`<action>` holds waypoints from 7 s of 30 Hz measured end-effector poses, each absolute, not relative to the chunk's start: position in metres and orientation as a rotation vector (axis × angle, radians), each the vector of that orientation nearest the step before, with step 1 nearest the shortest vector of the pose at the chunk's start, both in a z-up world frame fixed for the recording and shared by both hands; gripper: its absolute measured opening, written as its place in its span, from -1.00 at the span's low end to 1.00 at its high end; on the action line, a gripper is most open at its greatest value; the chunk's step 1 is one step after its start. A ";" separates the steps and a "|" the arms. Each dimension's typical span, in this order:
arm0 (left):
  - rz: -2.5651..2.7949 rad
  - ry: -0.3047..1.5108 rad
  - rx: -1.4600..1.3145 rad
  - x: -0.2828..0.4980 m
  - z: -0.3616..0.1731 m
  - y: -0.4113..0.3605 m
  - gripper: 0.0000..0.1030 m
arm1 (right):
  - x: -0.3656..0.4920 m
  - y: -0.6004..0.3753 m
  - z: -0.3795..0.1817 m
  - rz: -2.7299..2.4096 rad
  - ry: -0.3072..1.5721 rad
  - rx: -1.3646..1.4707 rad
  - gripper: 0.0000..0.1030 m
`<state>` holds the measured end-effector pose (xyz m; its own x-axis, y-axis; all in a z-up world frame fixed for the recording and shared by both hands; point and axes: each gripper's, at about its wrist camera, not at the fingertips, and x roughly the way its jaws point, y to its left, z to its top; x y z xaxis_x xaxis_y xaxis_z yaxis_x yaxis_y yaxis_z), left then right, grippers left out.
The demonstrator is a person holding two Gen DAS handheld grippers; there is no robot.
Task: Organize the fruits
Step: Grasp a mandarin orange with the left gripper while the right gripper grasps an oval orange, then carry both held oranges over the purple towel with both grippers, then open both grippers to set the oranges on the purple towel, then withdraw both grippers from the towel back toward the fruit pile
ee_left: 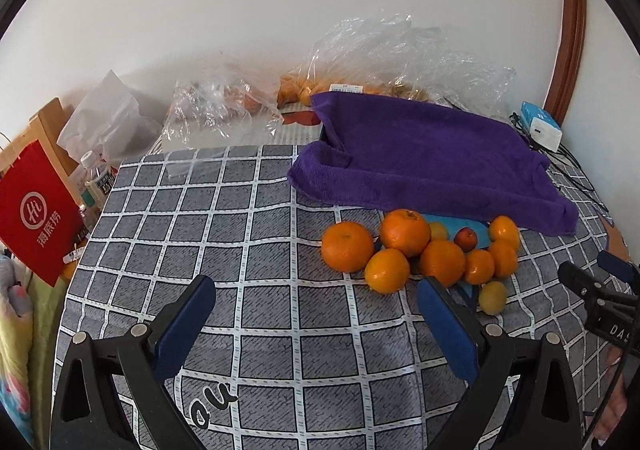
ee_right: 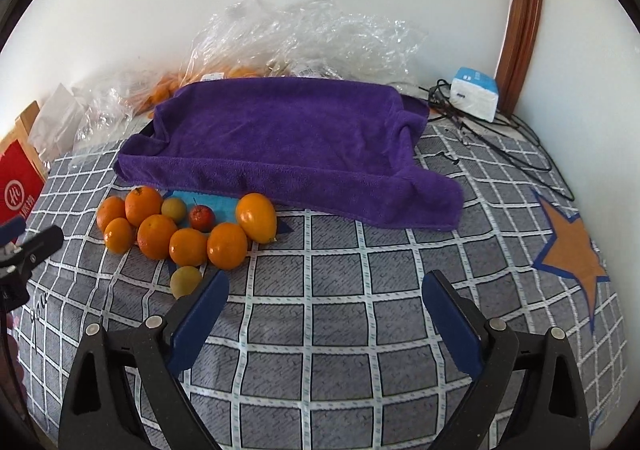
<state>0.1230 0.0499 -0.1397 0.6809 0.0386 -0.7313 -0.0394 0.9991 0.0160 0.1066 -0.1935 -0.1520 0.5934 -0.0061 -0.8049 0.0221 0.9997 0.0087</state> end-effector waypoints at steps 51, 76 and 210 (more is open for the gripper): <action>-0.101 0.961 -0.180 0.187 -0.191 0.071 -0.21 | 0.148 -0.209 -0.194 0.039 1.004 0.076 -0.38; -0.105 0.832 -0.137 0.170 -0.079 0.051 -0.24 | 0.154 -0.225 -0.108 0.012 0.878 0.097 -0.38; -0.038 1.036 -0.149 0.156 -0.176 0.110 0.27 | 0.147 -0.128 -0.183 -0.012 1.056 0.015 0.24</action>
<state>0.1563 0.1096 -0.1761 0.5101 -0.1019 -0.8540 -0.0389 0.9892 -0.1412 0.1465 -0.1280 -0.1829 0.4926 -0.0025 -0.8703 0.0172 0.9998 0.0068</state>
